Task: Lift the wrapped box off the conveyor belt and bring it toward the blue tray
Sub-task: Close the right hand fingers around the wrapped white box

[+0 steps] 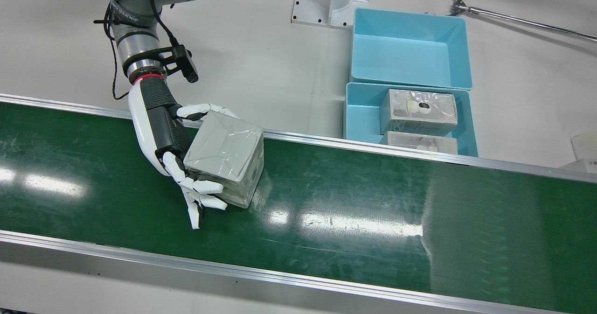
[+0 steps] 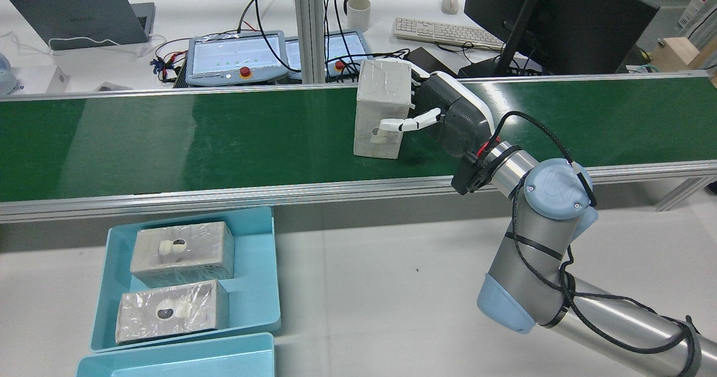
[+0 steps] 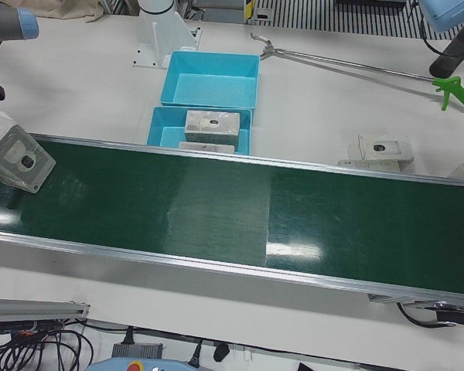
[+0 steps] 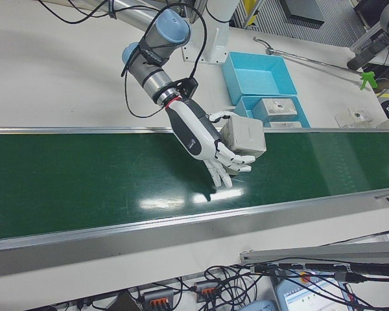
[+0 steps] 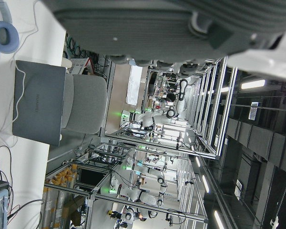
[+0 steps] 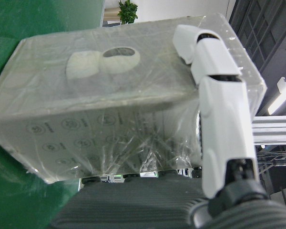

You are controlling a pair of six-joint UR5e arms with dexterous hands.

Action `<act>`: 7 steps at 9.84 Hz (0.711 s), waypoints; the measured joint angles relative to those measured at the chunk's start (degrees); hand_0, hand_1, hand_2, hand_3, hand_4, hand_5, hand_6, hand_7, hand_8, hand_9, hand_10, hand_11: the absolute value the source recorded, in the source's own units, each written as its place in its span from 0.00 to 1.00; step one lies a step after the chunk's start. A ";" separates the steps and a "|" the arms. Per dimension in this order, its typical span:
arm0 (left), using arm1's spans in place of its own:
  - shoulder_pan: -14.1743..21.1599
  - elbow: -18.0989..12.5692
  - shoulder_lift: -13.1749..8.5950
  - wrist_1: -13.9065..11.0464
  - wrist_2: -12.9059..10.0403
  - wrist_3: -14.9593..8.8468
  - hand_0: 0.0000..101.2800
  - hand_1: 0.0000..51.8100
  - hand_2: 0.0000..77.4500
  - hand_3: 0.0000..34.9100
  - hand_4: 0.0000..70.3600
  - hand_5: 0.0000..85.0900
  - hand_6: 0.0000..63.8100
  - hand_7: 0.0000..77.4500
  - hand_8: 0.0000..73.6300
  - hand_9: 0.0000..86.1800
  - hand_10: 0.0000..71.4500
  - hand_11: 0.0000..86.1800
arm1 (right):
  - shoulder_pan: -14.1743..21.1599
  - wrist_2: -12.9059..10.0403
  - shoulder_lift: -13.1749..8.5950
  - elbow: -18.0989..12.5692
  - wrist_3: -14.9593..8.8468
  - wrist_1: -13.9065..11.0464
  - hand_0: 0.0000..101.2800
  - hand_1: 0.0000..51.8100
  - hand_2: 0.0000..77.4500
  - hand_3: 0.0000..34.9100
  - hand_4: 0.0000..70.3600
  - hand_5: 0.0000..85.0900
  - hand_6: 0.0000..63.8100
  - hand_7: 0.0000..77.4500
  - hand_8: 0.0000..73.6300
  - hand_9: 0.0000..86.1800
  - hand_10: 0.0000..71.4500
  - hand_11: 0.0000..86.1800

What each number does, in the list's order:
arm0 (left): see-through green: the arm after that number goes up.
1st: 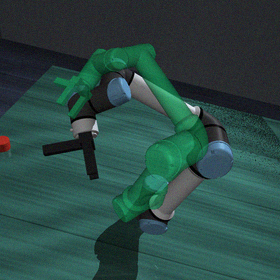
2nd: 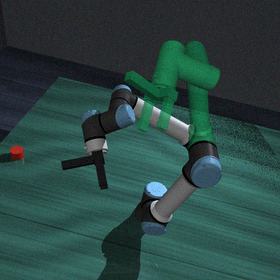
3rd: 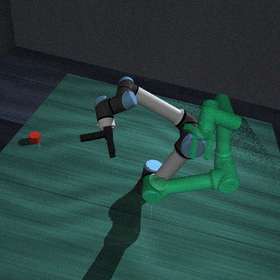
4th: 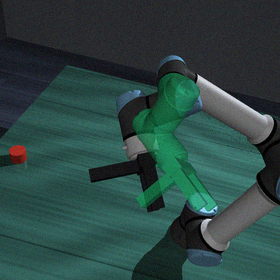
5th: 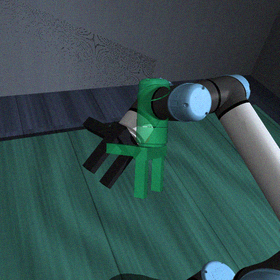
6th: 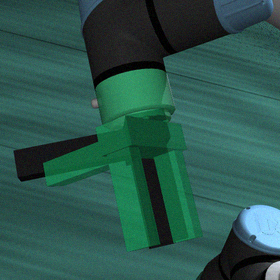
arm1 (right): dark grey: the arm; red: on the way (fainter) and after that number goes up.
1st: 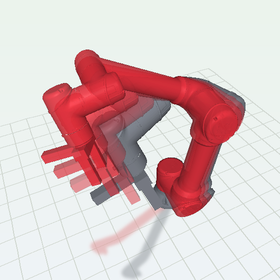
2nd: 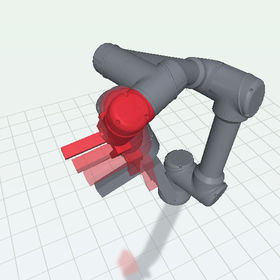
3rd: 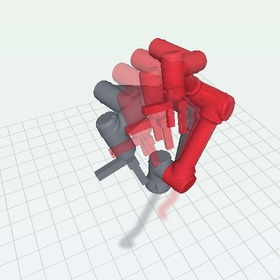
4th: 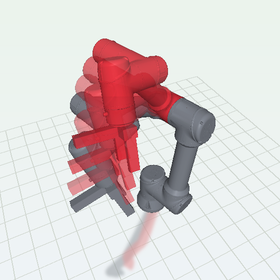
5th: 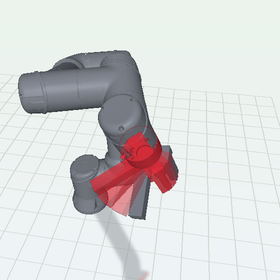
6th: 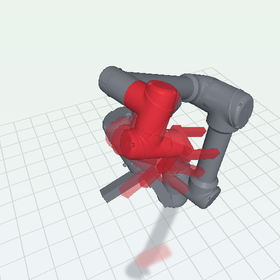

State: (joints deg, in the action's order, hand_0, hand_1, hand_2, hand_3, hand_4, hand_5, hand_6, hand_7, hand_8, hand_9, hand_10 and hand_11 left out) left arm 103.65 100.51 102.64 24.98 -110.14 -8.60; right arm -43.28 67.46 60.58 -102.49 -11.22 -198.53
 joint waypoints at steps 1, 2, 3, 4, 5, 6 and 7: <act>0.00 0.00 0.00 0.00 0.00 0.00 0.00 0.00 0.01 0.00 0.00 0.01 0.00 0.01 0.01 0.00 0.01 0.00 | 0.10 -0.23 -0.19 0.09 0.00 -0.07 0.49 0.43 0.33 0.54 0.12 0.32 0.02 0.25 0.00 0.03 0.00 0.02; 0.00 0.00 0.00 0.00 0.00 0.00 0.00 0.00 0.01 0.00 0.00 0.01 0.00 0.01 0.01 0.00 0.01 0.00 | 0.16 -0.42 -0.29 0.13 0.02 -0.12 0.51 0.43 0.35 0.55 0.12 0.33 0.05 0.28 0.00 0.04 0.00 0.02; 0.00 0.00 0.00 0.00 0.00 0.00 0.00 0.00 0.01 0.00 0.00 0.01 0.00 0.01 0.01 0.00 0.01 0.00 | 0.18 -0.57 -0.37 0.15 0.04 -0.26 0.51 0.43 0.35 0.55 0.12 0.33 0.05 0.28 0.00 0.04 0.00 0.02; 0.00 0.00 0.00 0.00 0.00 0.00 0.00 0.00 0.01 0.00 0.00 0.01 0.00 0.01 0.01 0.00 0.01 0.00 | 0.17 -0.77 -0.38 0.16 0.05 -0.46 0.54 0.44 0.39 0.53 0.20 0.39 0.17 0.41 0.07 0.13 0.02 0.02; 0.00 0.00 0.00 0.00 0.00 0.00 0.00 0.00 0.01 0.00 0.00 0.01 0.00 0.01 0.01 0.00 0.01 0.00 | 0.13 -0.92 -0.38 0.04 0.10 -1.05 0.56 0.39 0.43 0.47 0.27 0.42 0.24 0.46 0.15 0.21 0.06 0.06; 0.00 0.00 0.00 0.00 0.00 0.00 0.00 0.00 0.01 0.00 0.00 0.01 0.00 0.01 0.01 0.00 0.01 0.00 | 0.03 -1.00 -0.41 -0.33 0.25 -1.99 0.56 0.29 0.45 0.30 0.37 0.49 0.34 0.52 0.33 0.39 0.11 0.14; 0.00 0.00 0.00 0.00 0.00 0.00 0.00 0.00 0.01 0.00 0.00 0.01 0.00 0.01 0.01 0.00 0.01 0.00 | -0.38 -1.04 -0.43 -1.28 0.41 -2.92 0.56 0.29 0.45 0.30 0.43 0.53 0.39 0.56 0.43 0.45 0.22 0.34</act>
State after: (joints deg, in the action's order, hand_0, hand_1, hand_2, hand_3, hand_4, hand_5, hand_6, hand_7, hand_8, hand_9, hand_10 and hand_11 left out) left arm 103.65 100.51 102.64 24.98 -110.14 -8.60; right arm -43.66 66.42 60.15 -103.76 -10.81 -201.45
